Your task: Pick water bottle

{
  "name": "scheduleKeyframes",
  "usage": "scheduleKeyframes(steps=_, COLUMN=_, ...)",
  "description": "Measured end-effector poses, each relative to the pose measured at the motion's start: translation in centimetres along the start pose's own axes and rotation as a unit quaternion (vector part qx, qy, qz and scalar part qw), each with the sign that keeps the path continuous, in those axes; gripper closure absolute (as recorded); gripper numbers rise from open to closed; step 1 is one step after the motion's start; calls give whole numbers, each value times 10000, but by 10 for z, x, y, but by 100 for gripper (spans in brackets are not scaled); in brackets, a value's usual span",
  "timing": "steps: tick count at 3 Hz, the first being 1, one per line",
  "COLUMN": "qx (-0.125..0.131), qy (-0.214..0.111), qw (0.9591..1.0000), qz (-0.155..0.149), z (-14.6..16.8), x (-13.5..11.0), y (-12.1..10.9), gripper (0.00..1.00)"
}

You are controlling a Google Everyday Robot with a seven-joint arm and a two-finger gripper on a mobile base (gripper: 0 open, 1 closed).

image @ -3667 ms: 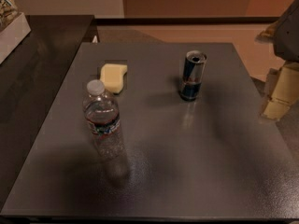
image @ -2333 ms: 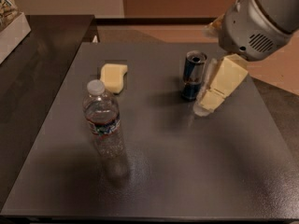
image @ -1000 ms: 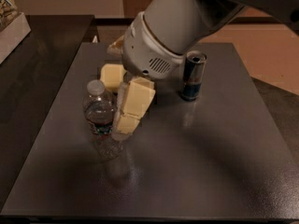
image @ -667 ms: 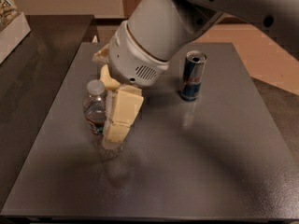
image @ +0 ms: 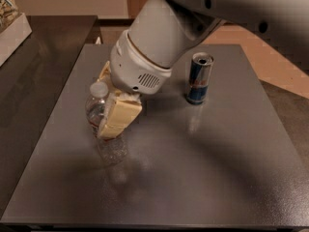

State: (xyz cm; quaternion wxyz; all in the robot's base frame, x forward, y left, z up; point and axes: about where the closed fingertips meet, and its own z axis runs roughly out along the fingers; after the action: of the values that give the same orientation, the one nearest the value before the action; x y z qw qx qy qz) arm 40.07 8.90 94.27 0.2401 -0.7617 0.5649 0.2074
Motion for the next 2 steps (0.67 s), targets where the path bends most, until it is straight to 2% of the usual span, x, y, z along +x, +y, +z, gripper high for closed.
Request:
scheduleKeyframes(steps=1, qx=9, qy=14, qw=9999, qz=119, z=-9, x=3, y=-4, gripper=65)
scheduleKeyframes(steps=2, qx=123, qy=-17, qw=9995, qz=281, z=-31, x=3, y=-12, gripper=87)
